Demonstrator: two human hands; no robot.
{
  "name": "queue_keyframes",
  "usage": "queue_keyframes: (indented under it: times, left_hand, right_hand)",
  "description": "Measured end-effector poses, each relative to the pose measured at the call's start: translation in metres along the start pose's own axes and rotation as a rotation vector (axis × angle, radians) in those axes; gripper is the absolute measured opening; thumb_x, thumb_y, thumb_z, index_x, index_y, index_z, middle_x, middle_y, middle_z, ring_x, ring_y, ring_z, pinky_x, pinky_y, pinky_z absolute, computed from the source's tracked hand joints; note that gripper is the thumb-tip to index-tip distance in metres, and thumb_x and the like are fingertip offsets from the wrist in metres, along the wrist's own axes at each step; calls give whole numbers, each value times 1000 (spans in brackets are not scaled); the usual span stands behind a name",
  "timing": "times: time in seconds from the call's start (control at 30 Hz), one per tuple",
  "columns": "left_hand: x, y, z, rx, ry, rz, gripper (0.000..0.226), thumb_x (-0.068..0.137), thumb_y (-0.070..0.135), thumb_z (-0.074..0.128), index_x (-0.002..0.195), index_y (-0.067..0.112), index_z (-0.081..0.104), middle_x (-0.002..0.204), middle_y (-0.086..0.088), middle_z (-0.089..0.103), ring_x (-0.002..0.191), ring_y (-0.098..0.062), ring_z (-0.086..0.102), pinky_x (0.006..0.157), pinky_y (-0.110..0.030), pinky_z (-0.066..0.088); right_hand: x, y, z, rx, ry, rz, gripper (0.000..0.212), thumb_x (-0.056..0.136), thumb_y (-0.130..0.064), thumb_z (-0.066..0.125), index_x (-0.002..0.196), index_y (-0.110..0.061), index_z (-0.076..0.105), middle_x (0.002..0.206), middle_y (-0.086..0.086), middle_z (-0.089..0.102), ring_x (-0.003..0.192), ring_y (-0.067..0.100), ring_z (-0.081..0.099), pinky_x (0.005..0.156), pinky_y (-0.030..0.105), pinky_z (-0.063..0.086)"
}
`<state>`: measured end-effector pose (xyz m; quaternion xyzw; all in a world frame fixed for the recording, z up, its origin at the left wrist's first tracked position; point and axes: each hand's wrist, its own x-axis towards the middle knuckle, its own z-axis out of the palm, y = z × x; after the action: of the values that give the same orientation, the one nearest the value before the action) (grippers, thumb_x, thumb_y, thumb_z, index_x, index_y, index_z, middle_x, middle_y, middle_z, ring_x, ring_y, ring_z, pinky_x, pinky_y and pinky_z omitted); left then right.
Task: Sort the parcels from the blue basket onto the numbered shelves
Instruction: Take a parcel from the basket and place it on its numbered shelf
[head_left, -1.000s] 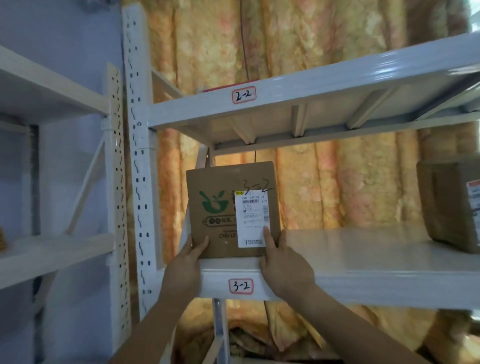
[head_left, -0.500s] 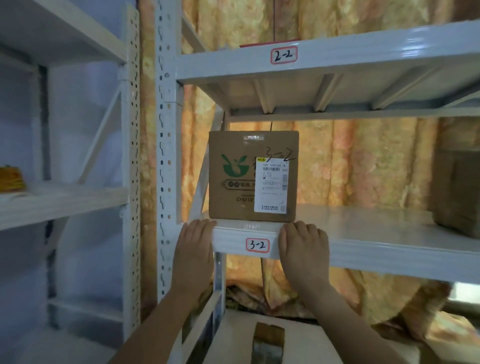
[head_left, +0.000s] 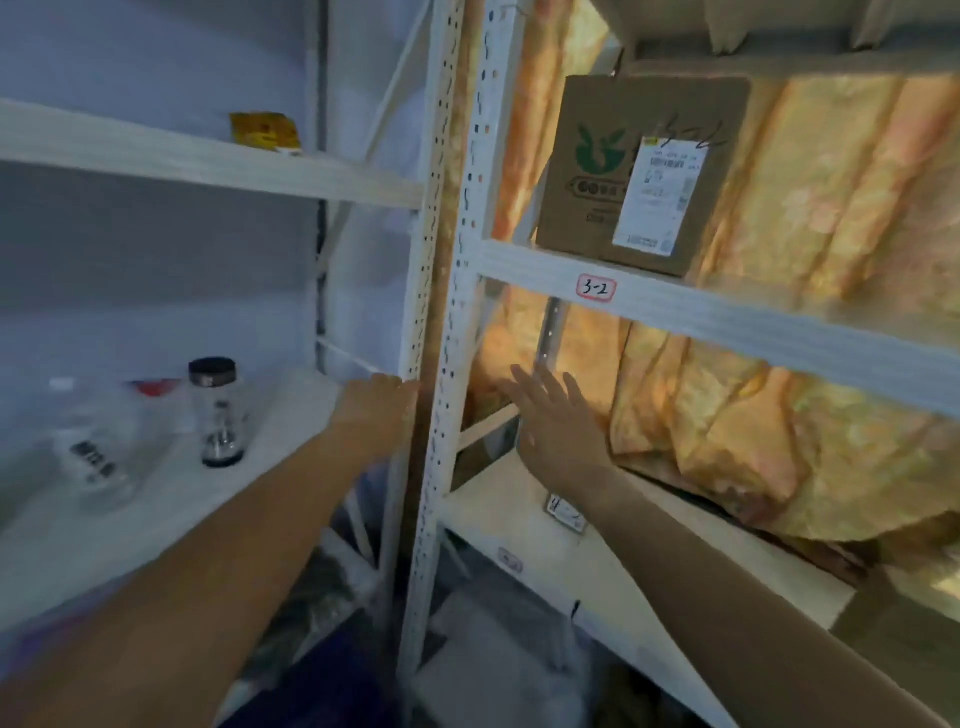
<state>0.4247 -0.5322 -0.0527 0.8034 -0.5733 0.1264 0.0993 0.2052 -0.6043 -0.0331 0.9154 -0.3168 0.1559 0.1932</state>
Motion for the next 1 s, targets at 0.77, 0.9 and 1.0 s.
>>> queue_keyframes:
  times: [0.77,0.9,1.0]
  left_hand:
    - [-485,-213,134,-42,-955,-793,36,96,18,41,130,11,52,136,-9,52,125,-26,48,103,-33,38]
    - [-514,-243,176,-28,-1094,-762,35,97,17,37,130,14,49,140,-10,46,129,-30,44,107,-42,38]
    - [-518,-250,224,-70,-1128,-724,36,97,16,33,130,14,46,134,-10,50,123,-27,48,100,-40,45]
  right_hand:
    - [-138,-383,194,521,-1121,-373,53,98,-24,48,147,-20,30,156,1,25,143,22,25,115,36,27]
    - [-158,-422,231,541,-1172,-328,52,96,-25,49,145,-21,33,152,0,32,138,19,33,109,31,33]
    - [-172,-435,271,530,-1218,-291,52,98,-26,47,147,-22,31,155,-1,27,141,18,29,112,32,31]
